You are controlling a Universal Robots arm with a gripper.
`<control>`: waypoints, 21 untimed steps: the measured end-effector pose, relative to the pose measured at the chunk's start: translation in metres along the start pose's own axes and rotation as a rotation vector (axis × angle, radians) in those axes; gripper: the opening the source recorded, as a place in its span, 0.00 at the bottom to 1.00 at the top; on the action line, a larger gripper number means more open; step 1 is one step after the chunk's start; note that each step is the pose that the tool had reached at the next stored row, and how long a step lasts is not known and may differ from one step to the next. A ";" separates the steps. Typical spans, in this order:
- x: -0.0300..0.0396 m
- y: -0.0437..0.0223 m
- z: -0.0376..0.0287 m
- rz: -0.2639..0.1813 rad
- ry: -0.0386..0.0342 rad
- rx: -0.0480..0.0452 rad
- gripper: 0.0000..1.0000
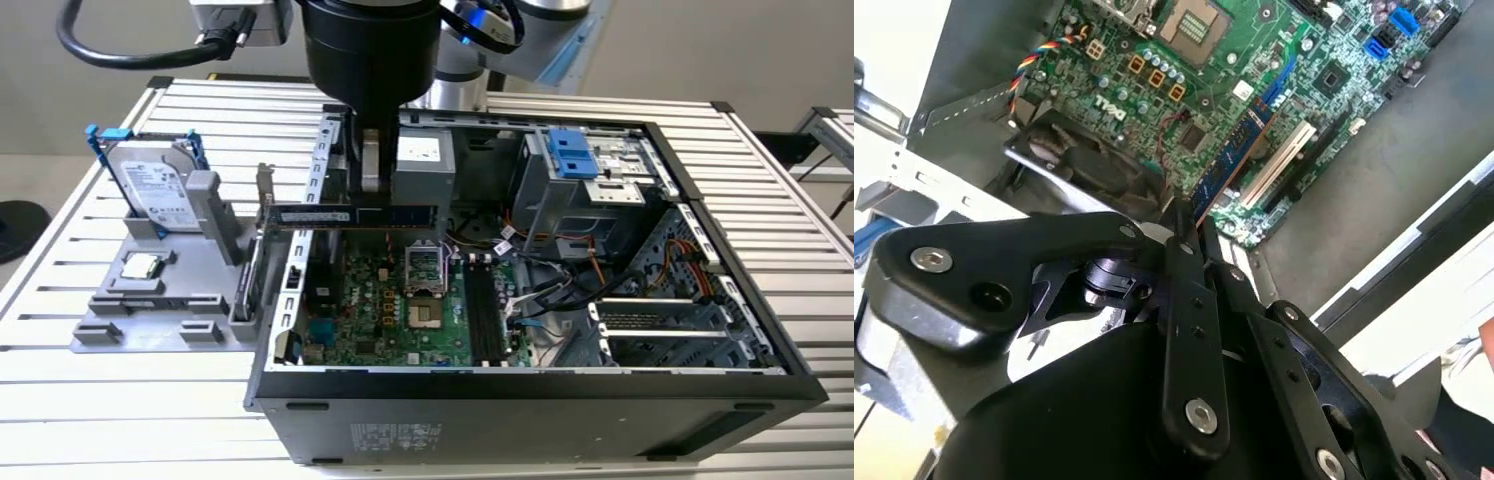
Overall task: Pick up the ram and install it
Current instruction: 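Pick up the ram and move it above insertion slot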
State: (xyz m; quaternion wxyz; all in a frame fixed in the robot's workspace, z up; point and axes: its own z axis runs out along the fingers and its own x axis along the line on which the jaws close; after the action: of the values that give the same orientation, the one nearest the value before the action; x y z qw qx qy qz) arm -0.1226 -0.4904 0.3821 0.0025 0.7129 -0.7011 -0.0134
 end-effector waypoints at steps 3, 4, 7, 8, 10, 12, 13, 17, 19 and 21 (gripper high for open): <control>0.0001 -0.0044 -0.0001 0.000 0.0000 0.0000 0.00; 0.0001 -0.0059 -0.0001 0.000 0.0000 0.0000 0.00; 0.0002 -0.0104 -0.0002 0.000 0.0000 0.0000 0.00; 0.0002 -0.0118 -0.0003 0.000 0.0000 0.0000 0.00; 0.0003 -0.0148 -0.0003 0.000 -0.0001 0.0000 0.00; 0.0003 -0.0177 -0.0004 0.000 0.0000 0.0000 0.00; 0.0003 -0.0191 -0.0004 0.000 -0.0001 0.0000 0.00; 0.0004 -0.0254 -0.0005 0.000 -0.0001 0.0000 0.00; 0.0005 -0.0285 -0.0006 0.000 0.0000 0.0000 0.00; 0.0005 -0.0317 -0.0007 0.000 0.0000 0.0000 0.00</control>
State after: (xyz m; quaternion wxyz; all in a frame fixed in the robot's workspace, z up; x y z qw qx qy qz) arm -0.0909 -0.4904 0.3821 0.0025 0.7129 -0.7011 -0.0134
